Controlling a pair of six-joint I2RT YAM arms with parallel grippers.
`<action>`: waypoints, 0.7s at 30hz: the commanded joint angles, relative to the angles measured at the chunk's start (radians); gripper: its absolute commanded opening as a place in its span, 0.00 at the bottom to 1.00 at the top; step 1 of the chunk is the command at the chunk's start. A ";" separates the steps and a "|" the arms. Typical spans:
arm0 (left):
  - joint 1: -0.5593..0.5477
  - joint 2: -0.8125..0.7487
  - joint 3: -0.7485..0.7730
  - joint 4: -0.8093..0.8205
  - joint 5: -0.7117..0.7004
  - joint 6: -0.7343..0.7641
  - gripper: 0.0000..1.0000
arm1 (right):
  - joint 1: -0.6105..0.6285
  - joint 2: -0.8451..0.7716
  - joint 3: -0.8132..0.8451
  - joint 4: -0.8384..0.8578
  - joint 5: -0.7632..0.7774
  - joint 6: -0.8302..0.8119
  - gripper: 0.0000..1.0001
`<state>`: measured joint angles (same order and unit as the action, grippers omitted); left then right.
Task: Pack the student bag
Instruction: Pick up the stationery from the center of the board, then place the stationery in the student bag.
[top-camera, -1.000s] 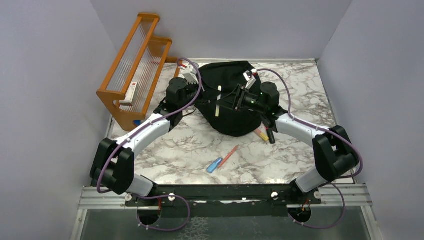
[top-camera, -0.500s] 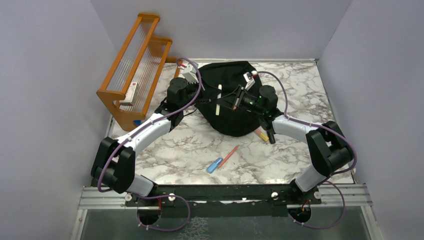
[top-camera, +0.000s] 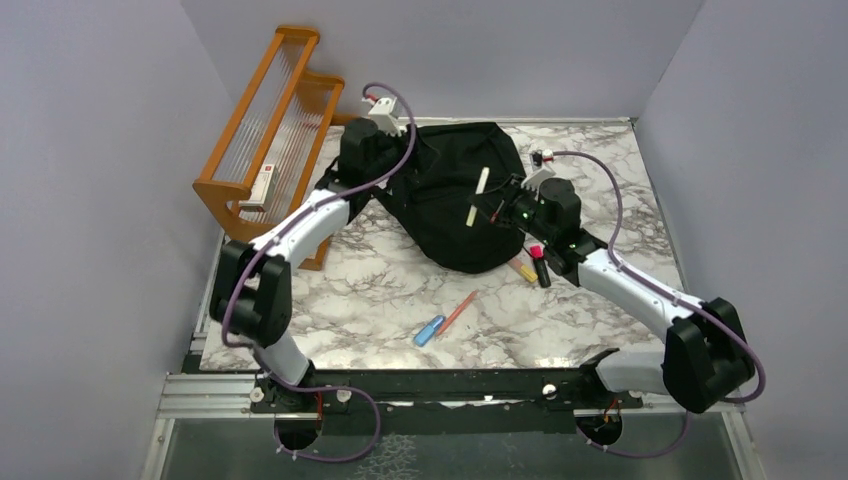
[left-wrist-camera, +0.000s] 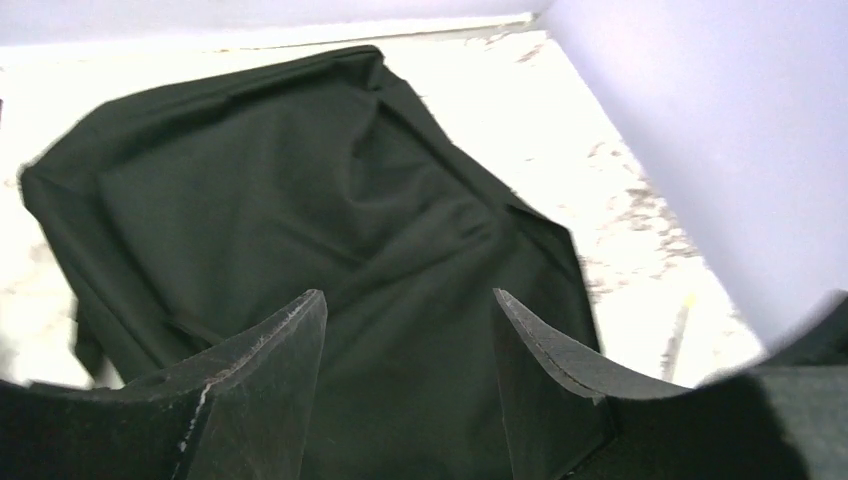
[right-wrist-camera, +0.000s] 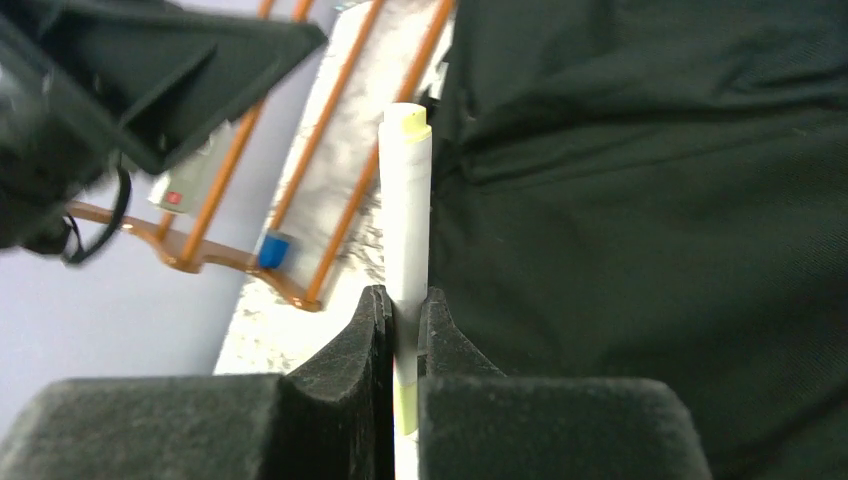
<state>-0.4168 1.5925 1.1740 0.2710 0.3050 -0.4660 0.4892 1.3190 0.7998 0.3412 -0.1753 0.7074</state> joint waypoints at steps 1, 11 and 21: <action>0.001 0.207 0.279 -0.357 -0.058 0.322 0.62 | -0.003 -0.090 -0.062 -0.157 0.143 -0.075 0.01; -0.002 0.538 0.646 -0.549 -0.171 0.592 0.62 | -0.003 -0.186 -0.091 -0.220 0.132 -0.100 0.01; -0.077 0.650 0.734 -0.624 -0.258 0.739 0.62 | -0.003 -0.220 -0.109 -0.238 0.171 -0.119 0.01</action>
<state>-0.4393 2.2330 1.8904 -0.3149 0.1112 0.1677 0.4889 1.1191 0.7109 0.1196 -0.0422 0.6052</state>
